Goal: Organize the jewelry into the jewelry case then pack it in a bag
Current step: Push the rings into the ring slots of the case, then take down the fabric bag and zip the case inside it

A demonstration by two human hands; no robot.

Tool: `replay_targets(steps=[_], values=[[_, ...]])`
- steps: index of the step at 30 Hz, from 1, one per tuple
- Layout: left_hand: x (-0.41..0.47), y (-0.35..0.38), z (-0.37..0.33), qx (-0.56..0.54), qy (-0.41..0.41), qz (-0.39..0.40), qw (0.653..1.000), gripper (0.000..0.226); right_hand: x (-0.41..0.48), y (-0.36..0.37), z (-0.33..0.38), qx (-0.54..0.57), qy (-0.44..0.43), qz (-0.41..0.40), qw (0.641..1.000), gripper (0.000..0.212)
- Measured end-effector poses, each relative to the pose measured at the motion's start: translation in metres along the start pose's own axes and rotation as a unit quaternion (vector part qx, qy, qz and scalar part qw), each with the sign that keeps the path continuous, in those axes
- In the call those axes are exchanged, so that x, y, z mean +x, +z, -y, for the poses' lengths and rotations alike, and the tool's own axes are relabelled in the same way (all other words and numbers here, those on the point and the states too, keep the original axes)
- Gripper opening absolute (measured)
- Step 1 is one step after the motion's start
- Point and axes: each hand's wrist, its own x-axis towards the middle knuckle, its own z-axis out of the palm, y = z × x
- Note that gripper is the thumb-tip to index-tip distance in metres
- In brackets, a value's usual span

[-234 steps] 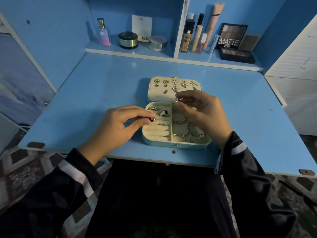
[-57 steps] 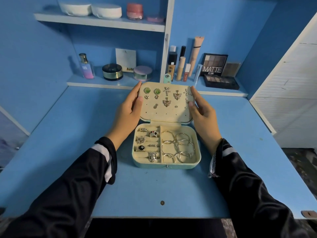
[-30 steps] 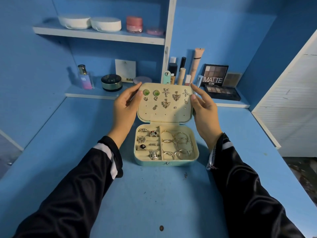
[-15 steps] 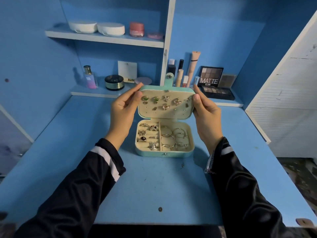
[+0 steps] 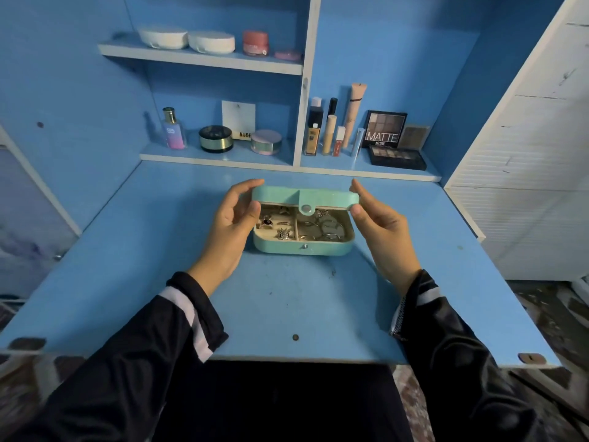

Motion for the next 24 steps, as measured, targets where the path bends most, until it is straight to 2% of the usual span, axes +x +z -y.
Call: replay_targets(steps=[9,19,24], values=[[-0.021,-0.003,-0.001,-0.025,-0.028,0.032,0.999,0.021,-0.02,-0.005,-0.004,-0.048,0.007,0.032,0.998,0.048],[-0.033,-0.012,-0.004,0.066,-0.04,0.071,0.994,0.046,-0.031,-0.01,-0.007,-0.132,0.006,0.059,0.989,0.05],[-0.037,-0.001,-0.006,0.08,-0.023,0.059,0.995,0.054,-0.031,-0.012,-0.006,-0.163,0.006,0.066,0.984,0.049]])
